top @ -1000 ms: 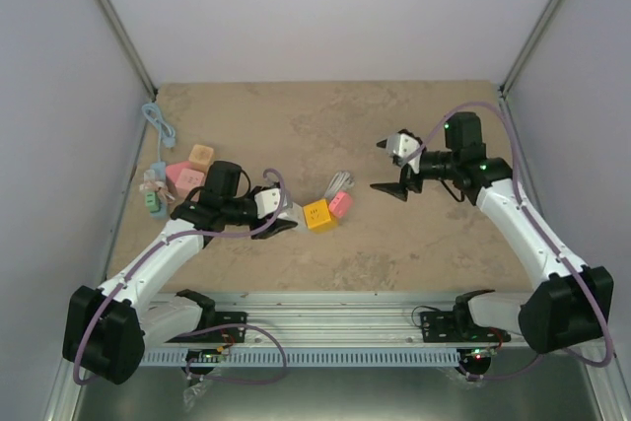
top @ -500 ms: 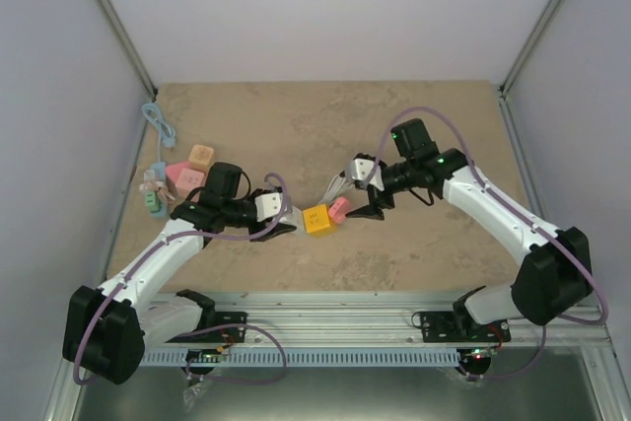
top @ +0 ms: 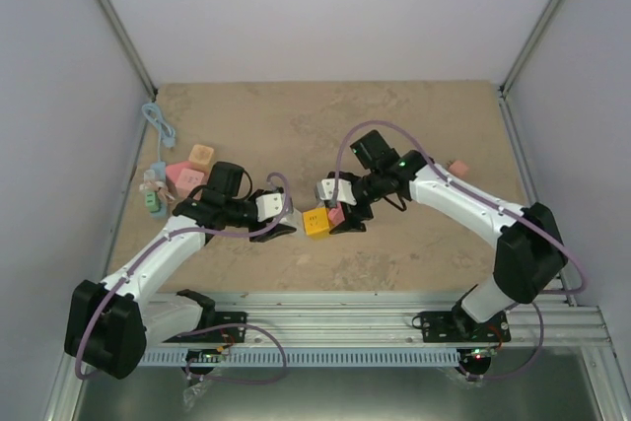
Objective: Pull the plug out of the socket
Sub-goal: Place the plug at the center of the board, then remove the plug from the socket.
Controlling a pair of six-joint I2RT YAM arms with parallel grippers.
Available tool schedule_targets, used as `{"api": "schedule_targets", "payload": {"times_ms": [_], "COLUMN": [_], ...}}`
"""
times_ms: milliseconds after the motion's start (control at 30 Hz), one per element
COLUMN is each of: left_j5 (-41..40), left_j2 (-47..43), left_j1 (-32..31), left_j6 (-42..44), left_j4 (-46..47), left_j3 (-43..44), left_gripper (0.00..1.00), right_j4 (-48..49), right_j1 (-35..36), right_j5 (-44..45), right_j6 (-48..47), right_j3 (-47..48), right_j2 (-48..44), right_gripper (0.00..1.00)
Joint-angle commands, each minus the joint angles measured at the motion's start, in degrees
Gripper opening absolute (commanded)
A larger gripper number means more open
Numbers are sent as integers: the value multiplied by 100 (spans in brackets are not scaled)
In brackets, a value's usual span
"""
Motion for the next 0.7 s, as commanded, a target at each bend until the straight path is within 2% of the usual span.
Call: {"api": "schedule_targets", "payload": {"times_ms": [0,400,667], "left_j5": [241,196,194], "left_j2": [-33,-58,-38], "left_j1": [27,27,27], "left_j6": [106,68,46], "left_j4": [57,95,108], "left_j3": [177,152,157], "left_gripper": [0,0,0], "right_j4": [-33,164,197], "right_j1": [168,488,514], "right_j5": [524,992,930], "right_j6": [65,161,116], "right_j3": [118,88,73], "right_j2": [229,547,580], "right_gripper": [98,98,86]}}
